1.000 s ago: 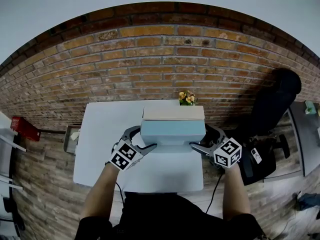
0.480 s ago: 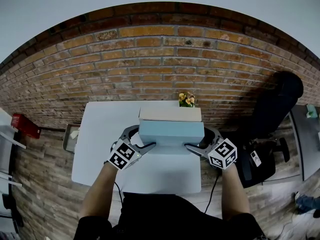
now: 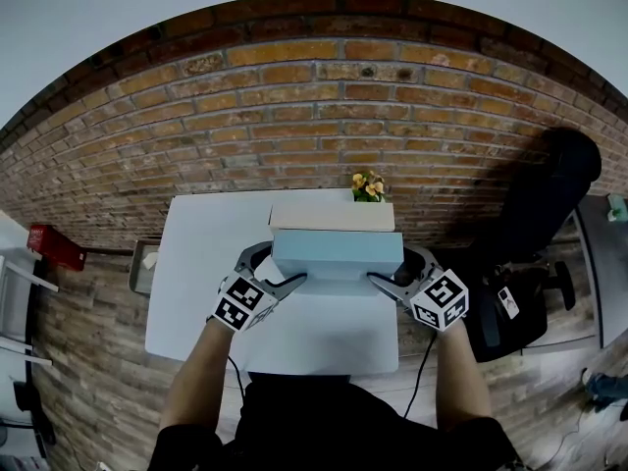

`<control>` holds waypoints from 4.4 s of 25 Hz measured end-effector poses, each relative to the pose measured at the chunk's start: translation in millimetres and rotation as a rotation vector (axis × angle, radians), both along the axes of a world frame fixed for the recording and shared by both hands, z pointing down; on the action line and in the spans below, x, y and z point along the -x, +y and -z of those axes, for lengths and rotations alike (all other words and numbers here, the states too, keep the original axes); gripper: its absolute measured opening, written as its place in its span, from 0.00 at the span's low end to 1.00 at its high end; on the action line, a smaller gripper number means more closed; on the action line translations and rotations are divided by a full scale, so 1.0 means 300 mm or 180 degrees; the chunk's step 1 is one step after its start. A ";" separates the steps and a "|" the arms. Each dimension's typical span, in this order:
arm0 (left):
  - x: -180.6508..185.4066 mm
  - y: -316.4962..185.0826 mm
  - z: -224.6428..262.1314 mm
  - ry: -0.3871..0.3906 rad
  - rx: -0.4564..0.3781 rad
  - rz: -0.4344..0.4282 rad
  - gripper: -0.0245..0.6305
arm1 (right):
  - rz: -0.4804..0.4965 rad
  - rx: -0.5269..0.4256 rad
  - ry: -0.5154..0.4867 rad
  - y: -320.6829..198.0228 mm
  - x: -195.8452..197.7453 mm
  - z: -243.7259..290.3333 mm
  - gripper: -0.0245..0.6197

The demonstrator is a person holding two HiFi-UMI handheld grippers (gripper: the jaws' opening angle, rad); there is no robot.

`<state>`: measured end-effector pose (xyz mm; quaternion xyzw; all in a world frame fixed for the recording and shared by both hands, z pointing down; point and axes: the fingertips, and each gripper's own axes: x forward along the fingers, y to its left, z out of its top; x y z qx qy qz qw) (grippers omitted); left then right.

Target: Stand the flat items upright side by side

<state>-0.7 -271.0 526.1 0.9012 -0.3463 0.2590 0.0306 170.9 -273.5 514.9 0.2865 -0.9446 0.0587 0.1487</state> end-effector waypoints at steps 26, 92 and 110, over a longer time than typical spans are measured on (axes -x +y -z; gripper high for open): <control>0.059 -0.015 0.047 0.0223 -0.0046 -0.0114 0.62 | -0.0504 0.0397 0.0143 0.037 -0.048 -0.076 0.40; 0.628 0.763 0.277 0.1113 -0.0379 0.0674 0.18 | -0.0607 0.0132 -0.0634 0.669 0.636 0.259 0.06; 0.462 0.648 0.390 0.1275 -0.0472 0.1218 0.06 | -0.0904 -0.0336 -0.0741 0.618 0.283 0.375 0.06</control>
